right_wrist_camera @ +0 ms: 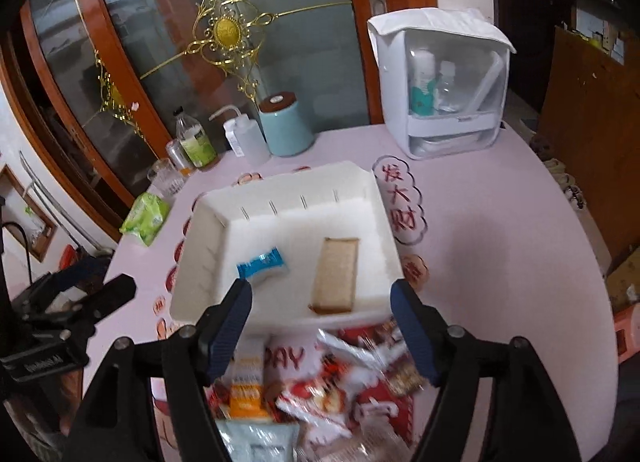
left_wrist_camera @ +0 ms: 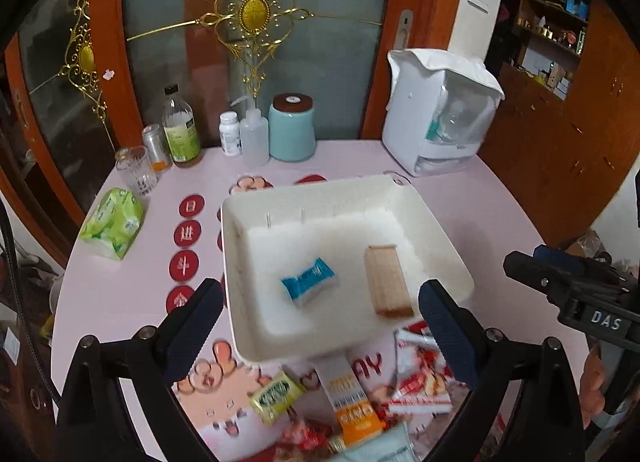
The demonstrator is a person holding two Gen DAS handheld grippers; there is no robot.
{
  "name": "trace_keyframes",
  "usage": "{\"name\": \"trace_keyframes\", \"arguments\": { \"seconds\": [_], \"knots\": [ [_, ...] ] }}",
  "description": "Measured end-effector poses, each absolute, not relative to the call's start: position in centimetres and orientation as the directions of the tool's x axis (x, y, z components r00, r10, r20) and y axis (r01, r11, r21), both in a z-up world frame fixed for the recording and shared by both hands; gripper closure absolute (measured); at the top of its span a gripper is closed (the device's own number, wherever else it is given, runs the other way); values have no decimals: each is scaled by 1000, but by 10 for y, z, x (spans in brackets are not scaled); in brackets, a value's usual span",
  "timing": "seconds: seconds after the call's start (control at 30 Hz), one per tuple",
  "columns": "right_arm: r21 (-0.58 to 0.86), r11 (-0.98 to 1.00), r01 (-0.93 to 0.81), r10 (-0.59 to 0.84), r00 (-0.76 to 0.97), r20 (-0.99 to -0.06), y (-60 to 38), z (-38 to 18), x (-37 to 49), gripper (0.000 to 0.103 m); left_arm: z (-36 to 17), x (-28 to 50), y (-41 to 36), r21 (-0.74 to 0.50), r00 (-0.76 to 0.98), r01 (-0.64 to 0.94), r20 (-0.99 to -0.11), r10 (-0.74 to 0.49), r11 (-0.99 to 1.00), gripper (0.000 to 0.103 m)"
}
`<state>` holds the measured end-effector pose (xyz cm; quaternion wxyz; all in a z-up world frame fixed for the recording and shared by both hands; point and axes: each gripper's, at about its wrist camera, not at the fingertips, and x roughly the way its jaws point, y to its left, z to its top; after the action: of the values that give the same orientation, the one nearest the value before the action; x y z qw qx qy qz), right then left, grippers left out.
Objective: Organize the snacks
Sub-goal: 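Move both tools back over the remaining snacks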
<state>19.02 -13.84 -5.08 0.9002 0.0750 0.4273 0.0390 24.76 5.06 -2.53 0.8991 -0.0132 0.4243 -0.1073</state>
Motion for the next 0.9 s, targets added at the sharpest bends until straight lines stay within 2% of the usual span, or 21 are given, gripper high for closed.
{"name": "trace_keyframes", "arguments": {
  "seconds": [0.17, 0.37, 0.53, 0.77, 0.9],
  "knots": [
    [158, 987, -29, 141, 631, -763, -146, -49, 155, 30, -18, 218, 45, -153, 568, 207, -786, -246, 966, 5],
    [86, 995, -44, 94, 653, -752, -151, -43, 110, 31, -1, 174, 44, -104, 617, 148, -768, -174, 984, 5],
    [109, 993, -43, 110, 663, -741, -161, -43, 83, 31, 3, 143, 40, -74, 616, 138, -774, -144, 988, 5],
    [137, 989, -51, 138, 639, -756, -178, -63, 57, 31, -12, 105, 34, -39, 594, 150, -795, -122, 988, 5],
    [125, 992, -9, 105, 607, -788, -188, -83, 50, 31, -32, 89, 35, -37, 568, 139, -816, -110, 990, 5]
  ]
}}
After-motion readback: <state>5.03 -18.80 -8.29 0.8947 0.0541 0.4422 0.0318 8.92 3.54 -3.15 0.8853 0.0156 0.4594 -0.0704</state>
